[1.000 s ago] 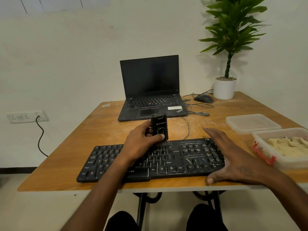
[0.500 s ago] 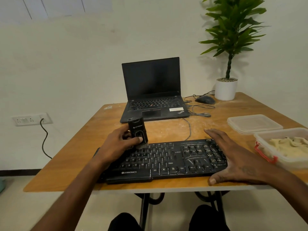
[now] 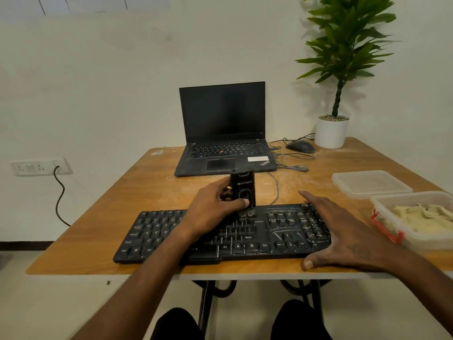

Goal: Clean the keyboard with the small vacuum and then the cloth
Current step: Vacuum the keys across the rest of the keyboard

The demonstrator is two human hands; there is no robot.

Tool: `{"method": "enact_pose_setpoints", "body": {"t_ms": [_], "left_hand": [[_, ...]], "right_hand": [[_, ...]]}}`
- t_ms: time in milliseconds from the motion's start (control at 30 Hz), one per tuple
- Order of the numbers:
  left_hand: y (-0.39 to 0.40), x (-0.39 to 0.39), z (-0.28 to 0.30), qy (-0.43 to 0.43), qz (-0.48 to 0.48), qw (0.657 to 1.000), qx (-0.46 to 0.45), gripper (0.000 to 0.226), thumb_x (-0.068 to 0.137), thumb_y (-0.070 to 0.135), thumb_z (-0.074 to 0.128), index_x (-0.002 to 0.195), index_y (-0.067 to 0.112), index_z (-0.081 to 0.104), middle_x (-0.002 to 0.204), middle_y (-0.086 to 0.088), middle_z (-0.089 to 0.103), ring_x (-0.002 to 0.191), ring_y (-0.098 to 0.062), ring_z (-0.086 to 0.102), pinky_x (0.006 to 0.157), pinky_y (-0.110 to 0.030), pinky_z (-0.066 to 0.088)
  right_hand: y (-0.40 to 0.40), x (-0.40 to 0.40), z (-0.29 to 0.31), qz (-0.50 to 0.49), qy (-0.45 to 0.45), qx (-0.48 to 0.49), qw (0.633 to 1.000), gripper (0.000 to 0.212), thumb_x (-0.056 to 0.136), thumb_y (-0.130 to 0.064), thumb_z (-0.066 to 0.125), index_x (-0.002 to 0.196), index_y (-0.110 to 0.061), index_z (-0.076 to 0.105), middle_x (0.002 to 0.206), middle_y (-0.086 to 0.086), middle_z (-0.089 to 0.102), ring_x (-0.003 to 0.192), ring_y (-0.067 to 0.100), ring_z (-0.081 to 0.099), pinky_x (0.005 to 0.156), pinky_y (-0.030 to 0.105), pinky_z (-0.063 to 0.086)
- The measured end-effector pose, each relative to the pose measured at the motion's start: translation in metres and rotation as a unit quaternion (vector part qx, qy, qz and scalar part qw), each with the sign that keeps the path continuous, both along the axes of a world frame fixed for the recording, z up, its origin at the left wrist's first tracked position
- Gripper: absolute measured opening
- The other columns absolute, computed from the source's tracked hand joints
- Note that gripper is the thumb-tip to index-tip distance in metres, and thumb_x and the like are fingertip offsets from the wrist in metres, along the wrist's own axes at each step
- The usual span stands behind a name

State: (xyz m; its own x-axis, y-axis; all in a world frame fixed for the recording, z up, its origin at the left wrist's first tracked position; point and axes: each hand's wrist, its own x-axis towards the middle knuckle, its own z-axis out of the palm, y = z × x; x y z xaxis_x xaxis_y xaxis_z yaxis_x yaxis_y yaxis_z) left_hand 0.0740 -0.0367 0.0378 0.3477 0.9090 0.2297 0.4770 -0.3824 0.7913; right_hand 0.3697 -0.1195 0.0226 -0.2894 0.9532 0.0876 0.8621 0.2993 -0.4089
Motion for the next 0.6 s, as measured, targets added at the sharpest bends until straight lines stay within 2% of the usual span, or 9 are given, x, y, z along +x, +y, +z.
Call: {"method": "enact_pose_setpoints", "body": {"t_ms": [67,200,300,467,600], "left_hand": [[-0.002,-0.018,0.001,-0.007,0.019,1.000,-0.009,0.056,0.093,0.030,0.076,0.145,0.029,0.055,0.119,0.009,0.073,0.097,-0.002,0.073,0.082,-0.021,0.059],[-0.004,-0.036,0.003,-0.021,0.037,0.999,-0.025,0.056,0.093,0.027,0.077,0.145,0.027,0.056,0.120,0.007,0.075,0.101,-0.002,0.074,0.091,-0.032,0.060],[-0.009,-0.018,0.003,-0.042,0.000,0.998,-0.040,0.055,0.093,0.025,0.078,0.144,0.027,0.057,0.122,0.001,0.076,0.105,-0.010,0.075,0.097,-0.043,0.061],[-0.013,0.030,-0.005,-0.033,-0.048,0.998,-0.005,0.061,0.093,0.026,0.079,0.148,0.028,0.055,0.131,0.004,0.073,0.114,-0.007,0.070,0.099,-0.031,0.058],[-0.014,0.016,-0.004,-0.033,-0.036,0.999,-0.007,0.058,0.094,0.025,0.077,0.147,0.029,0.054,0.127,0.004,0.074,0.108,-0.004,0.072,0.088,-0.020,0.060]], "right_hand": [[0.001,0.000,0.000,0.001,0.005,0.001,1.000,0.140,0.044,-0.093,0.072,0.149,-0.058,-0.013,0.160,-0.018,0.015,0.143,0.008,0.025,0.118,0.037,0.030],[0.001,0.002,-0.002,0.000,0.019,0.000,1.000,0.138,0.045,-0.091,0.074,0.149,-0.059,-0.011,0.159,-0.018,0.018,0.142,0.007,0.028,0.117,0.039,0.033],[0.000,0.001,-0.002,0.002,0.018,-0.003,1.000,0.138,0.045,-0.091,0.073,0.150,-0.058,-0.011,0.160,-0.019,0.017,0.139,0.004,0.027,0.116,0.036,0.032],[0.000,0.001,-0.001,0.004,0.012,0.000,1.000,0.137,0.047,-0.092,0.072,0.150,-0.057,-0.011,0.160,-0.021,0.014,0.139,0.002,0.024,0.116,0.033,0.029],[0.000,0.002,-0.003,0.003,0.013,0.004,1.000,0.136,0.048,-0.091,0.073,0.151,-0.057,-0.009,0.161,-0.022,0.013,0.142,0.004,0.024,0.116,0.035,0.030]]}}
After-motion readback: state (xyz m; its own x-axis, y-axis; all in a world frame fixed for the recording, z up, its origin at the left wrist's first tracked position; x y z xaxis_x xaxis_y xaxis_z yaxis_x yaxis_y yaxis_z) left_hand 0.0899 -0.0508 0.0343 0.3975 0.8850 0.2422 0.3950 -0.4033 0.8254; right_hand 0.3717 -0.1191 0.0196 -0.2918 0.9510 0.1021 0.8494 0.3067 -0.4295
